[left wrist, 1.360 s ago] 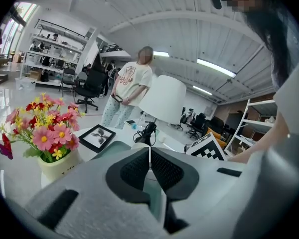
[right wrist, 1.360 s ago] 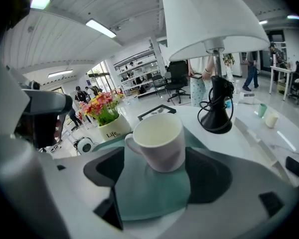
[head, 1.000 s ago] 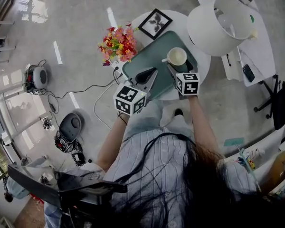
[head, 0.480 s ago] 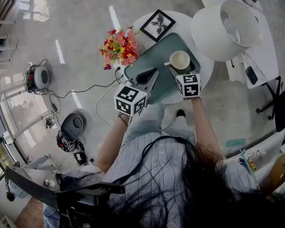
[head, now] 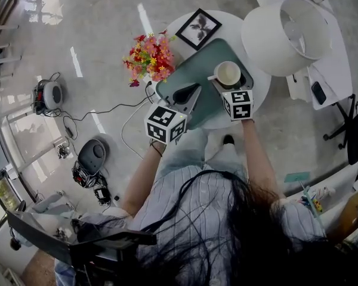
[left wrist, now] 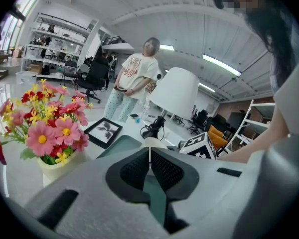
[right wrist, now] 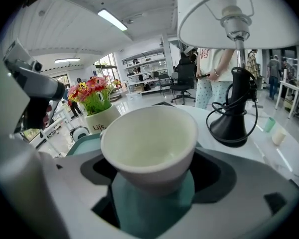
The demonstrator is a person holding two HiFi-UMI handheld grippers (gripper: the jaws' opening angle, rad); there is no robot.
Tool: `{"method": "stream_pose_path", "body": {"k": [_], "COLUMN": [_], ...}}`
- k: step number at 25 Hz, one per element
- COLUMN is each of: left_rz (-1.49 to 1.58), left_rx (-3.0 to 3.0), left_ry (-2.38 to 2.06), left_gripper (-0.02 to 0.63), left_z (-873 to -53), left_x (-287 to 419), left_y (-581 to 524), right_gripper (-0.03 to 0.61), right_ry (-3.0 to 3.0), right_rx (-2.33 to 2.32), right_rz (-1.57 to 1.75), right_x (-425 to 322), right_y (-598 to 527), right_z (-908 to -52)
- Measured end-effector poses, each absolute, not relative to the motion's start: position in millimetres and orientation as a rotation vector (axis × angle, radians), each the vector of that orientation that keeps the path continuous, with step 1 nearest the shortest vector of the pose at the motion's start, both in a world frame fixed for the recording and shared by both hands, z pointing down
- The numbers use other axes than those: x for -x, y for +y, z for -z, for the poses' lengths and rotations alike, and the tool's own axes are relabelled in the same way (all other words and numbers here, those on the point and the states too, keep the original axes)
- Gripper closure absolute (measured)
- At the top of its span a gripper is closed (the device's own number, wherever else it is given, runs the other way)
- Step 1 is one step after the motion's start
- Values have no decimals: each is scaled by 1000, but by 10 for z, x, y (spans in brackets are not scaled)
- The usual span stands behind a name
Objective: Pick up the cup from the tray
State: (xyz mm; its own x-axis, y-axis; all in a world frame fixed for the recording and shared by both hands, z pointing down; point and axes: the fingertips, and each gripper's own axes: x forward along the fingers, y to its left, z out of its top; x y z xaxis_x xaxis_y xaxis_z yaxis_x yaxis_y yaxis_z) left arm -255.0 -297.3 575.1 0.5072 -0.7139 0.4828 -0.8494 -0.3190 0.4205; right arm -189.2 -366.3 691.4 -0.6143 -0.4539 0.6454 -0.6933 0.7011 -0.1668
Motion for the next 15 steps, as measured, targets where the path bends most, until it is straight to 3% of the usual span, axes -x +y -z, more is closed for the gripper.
{"method": "stream_pose_path", "body": {"k": [15], "left_rz": [-287], "left_rx": [-2078], "left_ry": [-1337], "left_gripper": [600], "left_z": [-5708], "left_x": [2563], "left_y": [-2725], "right_gripper": [174], "right_ry": [-2319], "right_rx": [-818], "right_rz": [-473], "right_x": [1853], "right_y": [-3622], "right_z": [-6915]}}
